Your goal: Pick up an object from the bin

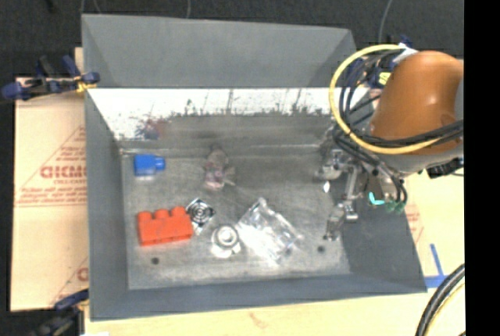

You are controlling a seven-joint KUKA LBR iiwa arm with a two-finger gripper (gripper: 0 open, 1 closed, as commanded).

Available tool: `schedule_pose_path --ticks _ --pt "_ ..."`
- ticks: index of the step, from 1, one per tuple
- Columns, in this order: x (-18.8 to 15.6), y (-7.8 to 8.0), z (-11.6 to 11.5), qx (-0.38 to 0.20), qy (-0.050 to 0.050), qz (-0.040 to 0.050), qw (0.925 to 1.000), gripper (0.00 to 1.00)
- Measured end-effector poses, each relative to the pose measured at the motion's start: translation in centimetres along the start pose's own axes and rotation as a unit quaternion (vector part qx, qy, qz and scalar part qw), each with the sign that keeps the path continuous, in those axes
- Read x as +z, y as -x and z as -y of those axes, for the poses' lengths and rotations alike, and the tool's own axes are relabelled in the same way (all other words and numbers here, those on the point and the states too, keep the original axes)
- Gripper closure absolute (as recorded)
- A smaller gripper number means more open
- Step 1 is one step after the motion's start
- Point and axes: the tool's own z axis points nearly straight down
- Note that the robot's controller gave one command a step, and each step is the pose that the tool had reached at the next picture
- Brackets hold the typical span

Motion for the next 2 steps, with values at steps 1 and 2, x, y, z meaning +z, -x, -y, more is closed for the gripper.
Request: schedule_pose_path --ticks 1,2 --pt "8.9 3.7 -5.5 -0.118 0.001 0.0012 0.993 0.0" --pt "13.0 2.8 -7.8 -0.039 0.0 0.0059 0.9992 0.0"
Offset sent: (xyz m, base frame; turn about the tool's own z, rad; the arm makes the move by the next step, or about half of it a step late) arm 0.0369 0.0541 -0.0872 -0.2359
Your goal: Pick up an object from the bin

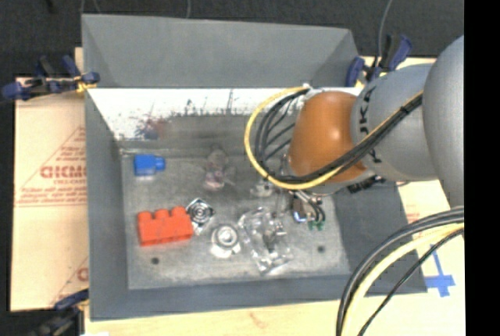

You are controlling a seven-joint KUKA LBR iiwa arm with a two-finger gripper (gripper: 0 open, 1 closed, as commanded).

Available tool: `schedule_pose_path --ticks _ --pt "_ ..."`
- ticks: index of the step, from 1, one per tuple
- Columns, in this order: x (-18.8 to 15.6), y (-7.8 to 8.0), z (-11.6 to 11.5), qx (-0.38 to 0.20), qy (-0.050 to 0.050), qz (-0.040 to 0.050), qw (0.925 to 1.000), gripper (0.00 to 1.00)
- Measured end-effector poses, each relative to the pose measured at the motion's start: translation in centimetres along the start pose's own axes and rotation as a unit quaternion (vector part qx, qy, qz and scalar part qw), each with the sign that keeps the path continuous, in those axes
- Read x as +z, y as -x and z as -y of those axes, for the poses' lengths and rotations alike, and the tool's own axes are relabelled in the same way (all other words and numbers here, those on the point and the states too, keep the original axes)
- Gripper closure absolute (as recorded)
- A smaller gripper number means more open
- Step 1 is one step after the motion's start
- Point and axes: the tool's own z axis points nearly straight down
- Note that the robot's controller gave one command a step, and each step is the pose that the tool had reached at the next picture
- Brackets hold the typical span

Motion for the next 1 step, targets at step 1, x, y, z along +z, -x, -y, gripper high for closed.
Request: schedule_pose_path --ticks 1 --pt "-0.21 0.16 0.03 -0.002 -0.001 0.002 1.0 1.0"
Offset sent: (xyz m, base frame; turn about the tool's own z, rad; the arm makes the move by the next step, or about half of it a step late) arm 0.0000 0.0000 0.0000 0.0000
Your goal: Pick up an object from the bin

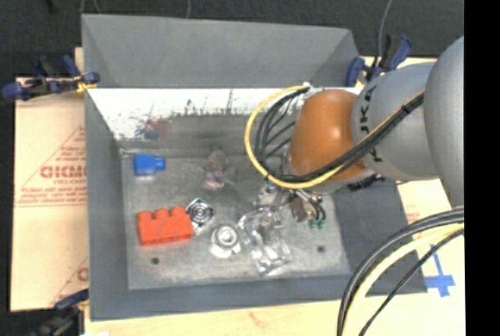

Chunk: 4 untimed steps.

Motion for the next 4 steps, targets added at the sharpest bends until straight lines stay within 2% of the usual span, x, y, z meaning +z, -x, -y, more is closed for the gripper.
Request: schedule_pose_path --ticks 1,2,3,4 --pt "-17.9 -0.3 1.9 -0.013 0.0 0.0003 0.9999 1.0" --pt "-4.8 0.5 3.4 -0.107 0.001 -0.0042 0.9942 1.0" --pt "-5.0 0.5 3.4 -0.108 0.001 -0.004 0.9942 0.0" --pt "-0.3 0.5 0.9 -0.209 -0.004 -0.002 0.978 0.0"
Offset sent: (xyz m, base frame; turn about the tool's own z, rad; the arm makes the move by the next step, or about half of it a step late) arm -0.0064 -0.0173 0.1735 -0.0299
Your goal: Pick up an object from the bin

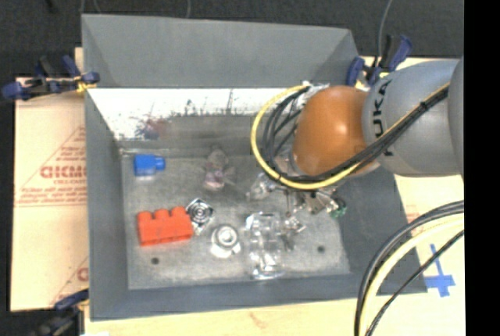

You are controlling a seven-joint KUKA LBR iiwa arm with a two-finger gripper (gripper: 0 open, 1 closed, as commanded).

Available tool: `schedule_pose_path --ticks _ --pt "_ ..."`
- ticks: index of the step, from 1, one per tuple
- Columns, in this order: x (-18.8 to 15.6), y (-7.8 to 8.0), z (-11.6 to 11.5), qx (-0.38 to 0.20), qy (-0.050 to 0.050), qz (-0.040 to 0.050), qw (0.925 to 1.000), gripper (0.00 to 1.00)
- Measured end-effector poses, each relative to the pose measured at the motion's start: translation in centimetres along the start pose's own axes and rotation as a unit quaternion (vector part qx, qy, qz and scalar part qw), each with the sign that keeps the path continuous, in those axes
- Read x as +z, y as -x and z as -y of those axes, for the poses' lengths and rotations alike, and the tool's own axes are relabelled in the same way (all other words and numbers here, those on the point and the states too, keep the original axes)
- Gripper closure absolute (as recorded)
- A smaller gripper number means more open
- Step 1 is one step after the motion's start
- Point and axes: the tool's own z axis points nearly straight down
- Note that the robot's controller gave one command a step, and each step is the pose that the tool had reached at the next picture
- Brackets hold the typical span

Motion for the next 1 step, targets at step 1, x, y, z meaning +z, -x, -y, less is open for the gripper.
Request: schedule_pose_path --ticks 1 --pt "0.3 -0.07 -0.95 -0.118 -0.002 0.0048 0.993 0.0"
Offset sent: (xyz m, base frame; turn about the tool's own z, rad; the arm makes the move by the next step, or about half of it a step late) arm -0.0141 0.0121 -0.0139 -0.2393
